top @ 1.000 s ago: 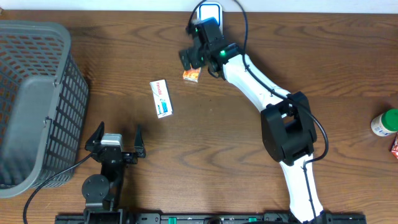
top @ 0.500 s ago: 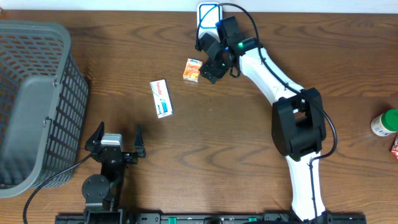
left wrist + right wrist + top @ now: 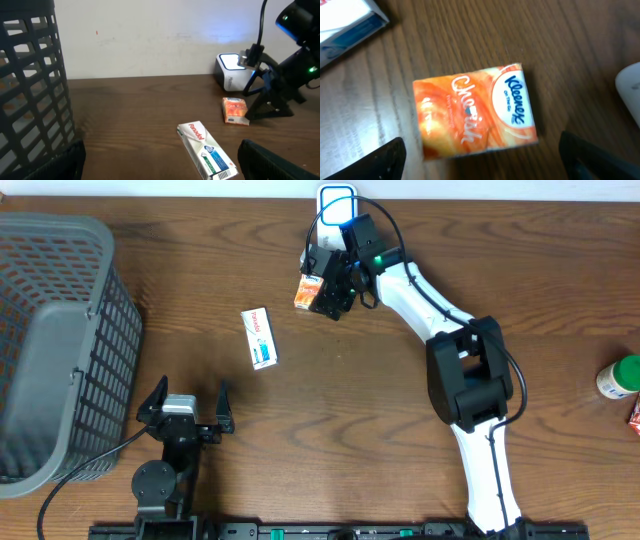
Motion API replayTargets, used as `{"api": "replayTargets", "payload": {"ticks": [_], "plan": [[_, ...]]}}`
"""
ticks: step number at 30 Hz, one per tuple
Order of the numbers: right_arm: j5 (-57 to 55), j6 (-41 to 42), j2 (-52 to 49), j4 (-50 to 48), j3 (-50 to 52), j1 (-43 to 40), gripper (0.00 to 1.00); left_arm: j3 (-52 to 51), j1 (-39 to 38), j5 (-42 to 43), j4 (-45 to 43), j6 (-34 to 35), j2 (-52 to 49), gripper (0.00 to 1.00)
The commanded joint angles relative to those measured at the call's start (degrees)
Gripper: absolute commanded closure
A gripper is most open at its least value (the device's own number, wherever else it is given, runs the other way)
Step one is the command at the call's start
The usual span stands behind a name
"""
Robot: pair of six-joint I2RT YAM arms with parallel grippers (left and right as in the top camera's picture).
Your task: Scan the item barcode
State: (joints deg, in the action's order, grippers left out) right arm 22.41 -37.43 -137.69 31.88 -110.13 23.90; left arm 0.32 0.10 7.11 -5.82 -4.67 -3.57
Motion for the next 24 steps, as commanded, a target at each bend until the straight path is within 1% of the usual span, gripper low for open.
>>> {"api": "replayTargets", "payload": {"ticks": [1,5,9,12,16,17,20,24], "plan": [[1.5,-0.8,-3.1,-0.5,-0.7,0.7,0.06,0.0,-0.1,-0.5,-0.2,0.3,0.3,0.04],[1.4,-0.8,-5.2,-2.6,-0.7,2.2,0.09,0.0,-0.1,-0.5,-0.2,0.3,0.3,0.04],[1.4,-0.8,-6.0,-3.4,-0.7,3.3,0.2,0.0,-0.1,-0.5,-0.2,0.3,0.3,0.04],[-0.7,-0.3,-6.0,-3.5,-0.7,3.5,0.32,0.0,-0.1,-0.5,-0.2,0.3,0.3,0.04],[-6.3,2.2,-6.0,-2.5,-0.7,3.4,0.51,0.0,-0.1,-0.5,-0.2,0.3,0.3,0.04],[-6.6,2.3,-6.0,-1.9,-0.8,3.2,0.54,0.0,-0.1,-0.5,-0.2,0.3,0.3,0.04],[-6.7,3.3,-5.2,0.0,-0.9,2.6,0.59,0.0,-0.1,-0.5,-0.2,0.3,0.3,0.04],[-7.4,6.1,-2.6,2.6,-0.9,1.7,0.6,0.0,-0.1,-0.5,-0.2,0.3,0.3,0.04]]}}
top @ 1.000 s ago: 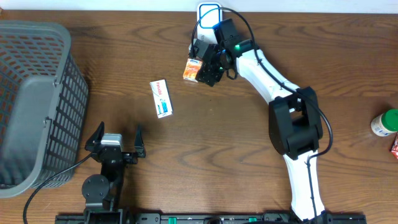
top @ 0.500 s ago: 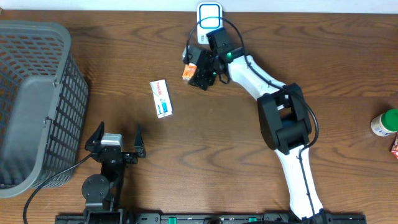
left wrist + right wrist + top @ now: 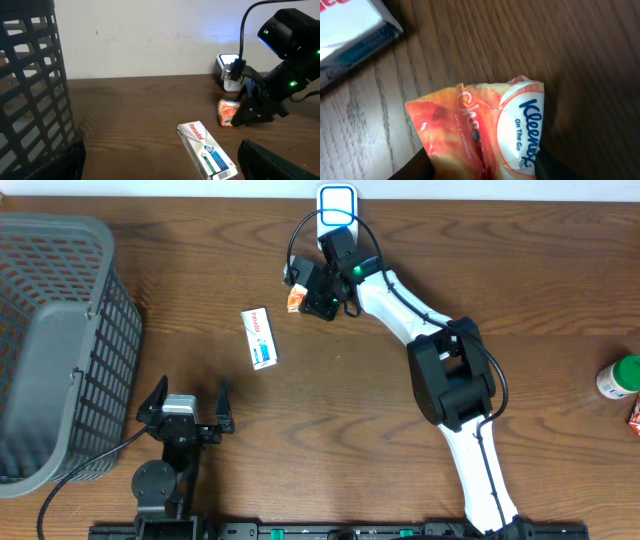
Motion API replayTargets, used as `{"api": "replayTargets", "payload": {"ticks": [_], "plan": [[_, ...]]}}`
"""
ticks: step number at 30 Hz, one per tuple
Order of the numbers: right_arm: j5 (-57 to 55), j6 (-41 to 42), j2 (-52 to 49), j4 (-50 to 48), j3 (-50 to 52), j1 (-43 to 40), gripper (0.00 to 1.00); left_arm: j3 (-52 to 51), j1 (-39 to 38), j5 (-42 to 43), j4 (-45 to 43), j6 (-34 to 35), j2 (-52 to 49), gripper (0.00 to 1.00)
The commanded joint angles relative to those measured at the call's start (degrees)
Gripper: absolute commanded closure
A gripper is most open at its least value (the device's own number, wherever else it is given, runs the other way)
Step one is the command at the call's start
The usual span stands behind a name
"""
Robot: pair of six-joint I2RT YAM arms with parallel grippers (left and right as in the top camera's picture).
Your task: Scan the item barcode
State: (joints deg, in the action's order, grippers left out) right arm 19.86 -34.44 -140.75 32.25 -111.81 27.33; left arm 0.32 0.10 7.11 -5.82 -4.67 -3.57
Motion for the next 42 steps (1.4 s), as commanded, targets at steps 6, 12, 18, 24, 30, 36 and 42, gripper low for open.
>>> {"api": "replayTargets", "payload": {"ticks": [6,12,18,24,30,36,42], "plan": [[-12.2,12.8,4.6,12.2,-4.6,-1.3,0.66,0.0,-0.1,-0.5,-0.2,0.3,0.3,0.04],[-13.0,22.7,4.6,26.3,-15.0,-0.6,0.72,0.0,-0.1,-0.5,-0.2,0.3,0.3,0.04],[-10.4,38.0,4.6,26.7,-18.7,-1.9,0.67,0.0,-0.1,-0.5,-0.2,0.3,0.3,0.04],[8.7,53.7,4.5,19.6,-19.5,-5.4,0.69,0.0,-0.1,-0.5,-0.2,0.3,0.3,0.04],[13.1,72.7,4.3,8.4,-19.5,-8.1,0.69,0.0,-0.1,-0.5,-0.2,0.3,0.3,0.04],[17.4,92.0,1.5,-4.1,-19.5,-10.4,0.71,0.0,-0.1,-0.5,-0.2,0.3,0.3,0.04],[22.5,113.0,-3.8,-17.3,-19.5,-12.2,0.76,0.0,-0.1,-0.5,-0.2,0.3,0.3,0.04]]}}
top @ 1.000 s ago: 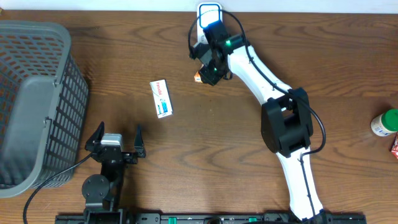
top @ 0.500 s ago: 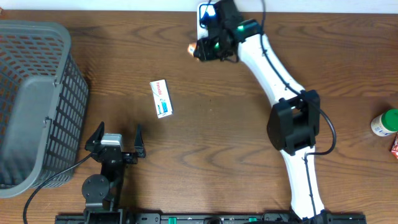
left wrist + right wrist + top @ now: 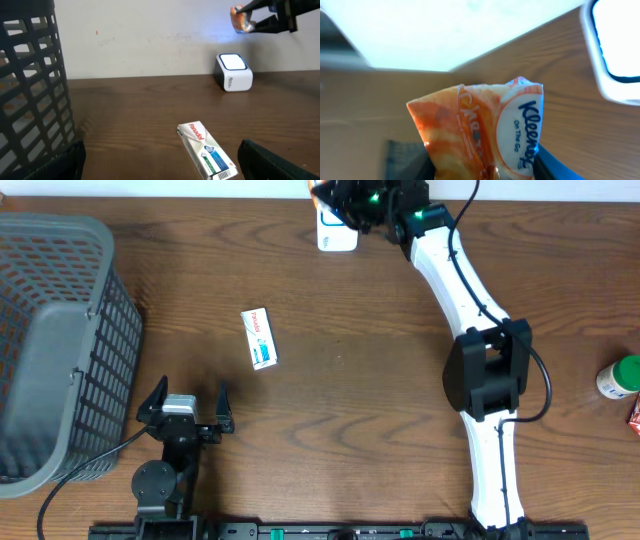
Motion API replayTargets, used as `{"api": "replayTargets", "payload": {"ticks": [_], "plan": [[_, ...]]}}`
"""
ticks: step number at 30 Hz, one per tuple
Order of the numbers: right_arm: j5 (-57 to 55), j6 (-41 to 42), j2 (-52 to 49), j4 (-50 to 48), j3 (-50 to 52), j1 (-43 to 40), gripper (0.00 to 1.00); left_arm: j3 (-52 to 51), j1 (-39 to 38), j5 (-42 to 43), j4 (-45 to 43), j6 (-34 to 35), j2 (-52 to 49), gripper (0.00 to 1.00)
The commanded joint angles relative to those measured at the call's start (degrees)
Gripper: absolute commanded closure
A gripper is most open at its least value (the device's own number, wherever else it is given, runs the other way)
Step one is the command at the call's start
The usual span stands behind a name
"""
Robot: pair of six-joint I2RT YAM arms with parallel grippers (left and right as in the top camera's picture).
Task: Scan the item barcode
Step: 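Hold the tissue pack up to the scanner window, then carry the tissue pack to the right table edge and drop it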
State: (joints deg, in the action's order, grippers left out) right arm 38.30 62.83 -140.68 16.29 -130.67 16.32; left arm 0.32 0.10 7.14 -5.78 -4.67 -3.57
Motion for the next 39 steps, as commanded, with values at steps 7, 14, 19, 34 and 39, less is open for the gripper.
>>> {"api": "replayTargets", "payload": {"ticks": [7,14,19,34,39], "plan": [[7.4,28.4,-7.2,-3.9,-0.6,-3.0,0.78,0.0,-0.1,-0.5,-0.2,0.3,0.3,0.04],[7.7,35.1,-7.2,-3.9,-0.6,-4.0,0.81,0.0,-0.1,-0.5,-0.2,0.3,0.3,0.04],[6.2,40.0,-7.2,-3.9,-0.6,-4.2,0.8,0.0,-0.1,-0.5,-0.2,0.3,0.3,0.04],[-2.4,36.1,-7.2,-10.8,-0.6,-5.8,0.83,0.0,-0.1,-0.5,-0.2,0.3,0.3,0.04],[2.9,31.9,-7.2,-15.9,-0.6,-6.2,0.99,0.0,-0.1,-0.5,-0.2,0.3,0.3,0.04]]}}
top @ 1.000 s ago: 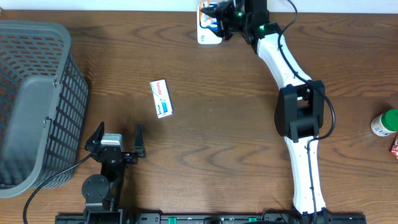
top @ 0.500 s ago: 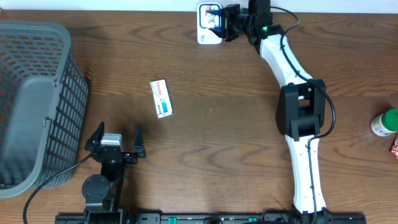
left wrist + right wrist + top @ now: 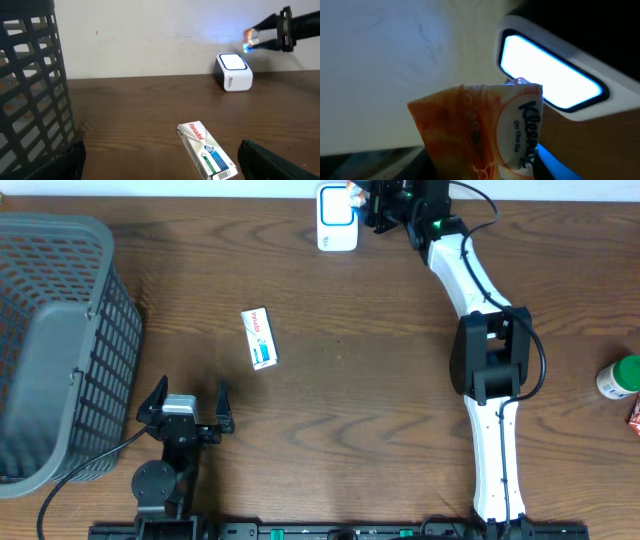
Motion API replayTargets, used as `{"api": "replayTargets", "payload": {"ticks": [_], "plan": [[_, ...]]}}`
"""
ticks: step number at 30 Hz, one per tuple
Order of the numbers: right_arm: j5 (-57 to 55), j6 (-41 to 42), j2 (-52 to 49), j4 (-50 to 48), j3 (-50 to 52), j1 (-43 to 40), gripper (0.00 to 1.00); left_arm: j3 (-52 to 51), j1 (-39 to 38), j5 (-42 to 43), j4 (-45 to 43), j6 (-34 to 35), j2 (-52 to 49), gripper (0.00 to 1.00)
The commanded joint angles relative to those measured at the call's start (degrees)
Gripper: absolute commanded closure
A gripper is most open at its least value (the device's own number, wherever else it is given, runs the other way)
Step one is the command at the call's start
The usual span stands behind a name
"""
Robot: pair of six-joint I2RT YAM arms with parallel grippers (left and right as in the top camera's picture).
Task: Scan the item barcode
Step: 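Carry the tissue pack to the right table edge and drop it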
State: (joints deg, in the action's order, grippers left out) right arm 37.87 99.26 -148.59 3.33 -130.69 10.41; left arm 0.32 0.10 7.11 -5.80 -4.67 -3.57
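An orange Kleenex tissue pack (image 3: 480, 130) is pinched in my right gripper (image 3: 482, 162), which is shut on it. It hangs in the air just right of the white scanner (image 3: 337, 218) at the table's far edge. The scanner's lit window (image 3: 547, 75) faces the pack, and blue light falls on the pack (image 3: 248, 37). In the overhead view my right gripper (image 3: 366, 198) nearly hides the pack. My left gripper (image 3: 185, 412) rests open near the front edge, nothing between its fingers (image 3: 270, 157).
A white Panadol box (image 3: 259, 338) lies left of the middle, close in front of the left gripper. A grey basket (image 3: 50, 330) fills the left side. A green-capped bottle (image 3: 620, 377) and a red packet (image 3: 634, 418) sit at the right edge.
My right gripper has moved the tissue pack from high over the scanner's left to lower down at its right side, now facing the lit window. The left arm has not moved.
My right gripper stood open over the tissue pack lying on the table below the scanner. Then it was shut on the pack there. Then it held the pack high over the scanner, and now holds it beside the scanner's window.
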Motion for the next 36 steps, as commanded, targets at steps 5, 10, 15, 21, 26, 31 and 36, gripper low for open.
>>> {"api": "replayTargets", "payload": {"ticks": [5,10,15,21,26,31,36], "plan": [[10.0,-18.2,2.2,-5.4,-0.6,-1.8,0.99,0.0,-0.1,-0.5,-0.2,0.3,0.3,0.04],[0.8,-38.1,8.8,20.0,-0.6,-1.8,0.99,0.0,-0.1,-0.5,-0.2,0.3,0.3,0.04],[-29.6,-52.4,19.7,48.4,-0.6,0.0,0.99,0.0,-0.1,-0.5,-0.2,0.3,0.3,0.04],[-62.3,-55.2,28.9,73.5,-0.6,-0.4,0.99,0.0,-0.1,-0.5,-0.2,0.3,0.3,0.04],[-78.8,-51.5,28.8,87.5,1.1,-6.2,0.99,0.0,-0.1,-0.5,-0.2,0.3,0.3,0.04],[-79.1,-51.5,28.4,80.3,14.4,-16.2,0.99,0.0,-0.1,-0.5,-0.2,0.3,0.3,0.04],[-77.5,-53.5,28.4,68.1,29.7,-24.0,0.99,0.0,-0.1,-0.5,-0.2,0.3,0.3,0.04]]}}
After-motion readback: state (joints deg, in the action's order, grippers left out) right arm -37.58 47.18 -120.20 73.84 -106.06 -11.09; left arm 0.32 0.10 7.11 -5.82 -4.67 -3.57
